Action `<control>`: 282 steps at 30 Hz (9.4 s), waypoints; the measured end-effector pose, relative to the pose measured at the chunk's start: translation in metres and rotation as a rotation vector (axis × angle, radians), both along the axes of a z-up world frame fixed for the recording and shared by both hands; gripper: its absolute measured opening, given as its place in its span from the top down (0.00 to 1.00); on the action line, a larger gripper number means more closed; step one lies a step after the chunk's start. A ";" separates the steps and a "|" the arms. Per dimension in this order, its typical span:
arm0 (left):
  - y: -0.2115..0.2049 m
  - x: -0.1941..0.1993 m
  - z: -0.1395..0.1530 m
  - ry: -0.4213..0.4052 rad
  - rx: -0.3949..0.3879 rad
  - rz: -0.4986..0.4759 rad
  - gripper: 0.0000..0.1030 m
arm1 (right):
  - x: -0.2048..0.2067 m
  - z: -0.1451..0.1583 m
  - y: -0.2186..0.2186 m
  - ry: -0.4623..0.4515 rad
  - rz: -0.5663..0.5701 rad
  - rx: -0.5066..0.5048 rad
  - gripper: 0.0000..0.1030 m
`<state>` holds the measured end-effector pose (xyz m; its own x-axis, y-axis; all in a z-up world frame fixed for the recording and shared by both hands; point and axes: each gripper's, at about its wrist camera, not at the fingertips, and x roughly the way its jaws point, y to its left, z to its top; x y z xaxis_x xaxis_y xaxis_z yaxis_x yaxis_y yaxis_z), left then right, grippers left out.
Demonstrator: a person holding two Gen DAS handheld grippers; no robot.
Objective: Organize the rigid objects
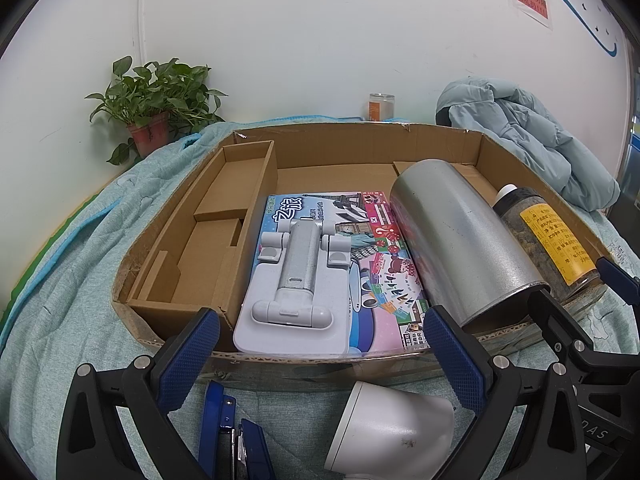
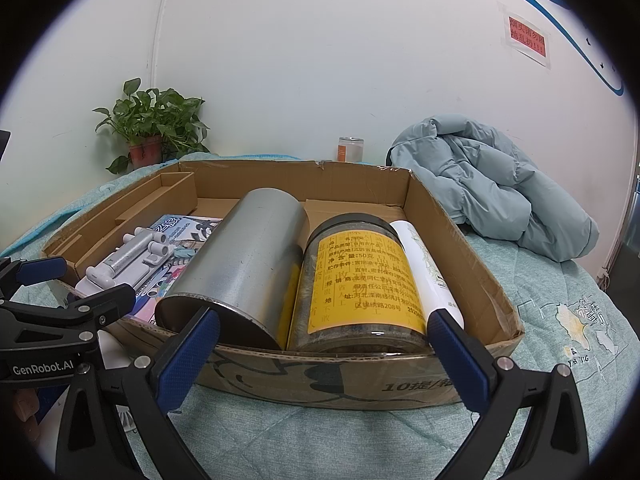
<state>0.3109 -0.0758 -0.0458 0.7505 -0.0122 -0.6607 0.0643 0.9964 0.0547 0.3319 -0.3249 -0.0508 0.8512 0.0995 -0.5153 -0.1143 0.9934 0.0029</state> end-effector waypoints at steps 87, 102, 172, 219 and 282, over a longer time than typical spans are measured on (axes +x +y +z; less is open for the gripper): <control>0.185 -0.158 0.057 0.174 -0.109 0.034 0.01 | -0.042 -0.020 0.100 0.608 0.179 0.327 0.34; 0.108 -0.167 0.065 0.317 -0.392 -0.217 0.01 | -0.102 -0.025 0.055 0.638 0.227 0.265 0.77; 0.037 0.152 0.026 0.578 -0.496 -0.430 0.42 | 0.100 0.035 0.098 0.532 0.077 0.197 0.66; 0.213 -0.149 0.010 0.407 -0.334 0.007 0.27 | -0.127 0.016 0.133 0.449 0.597 0.226 0.11; 0.109 -0.083 0.146 0.174 -0.433 -0.316 0.61 | -0.051 0.083 0.132 0.246 0.487 0.207 0.47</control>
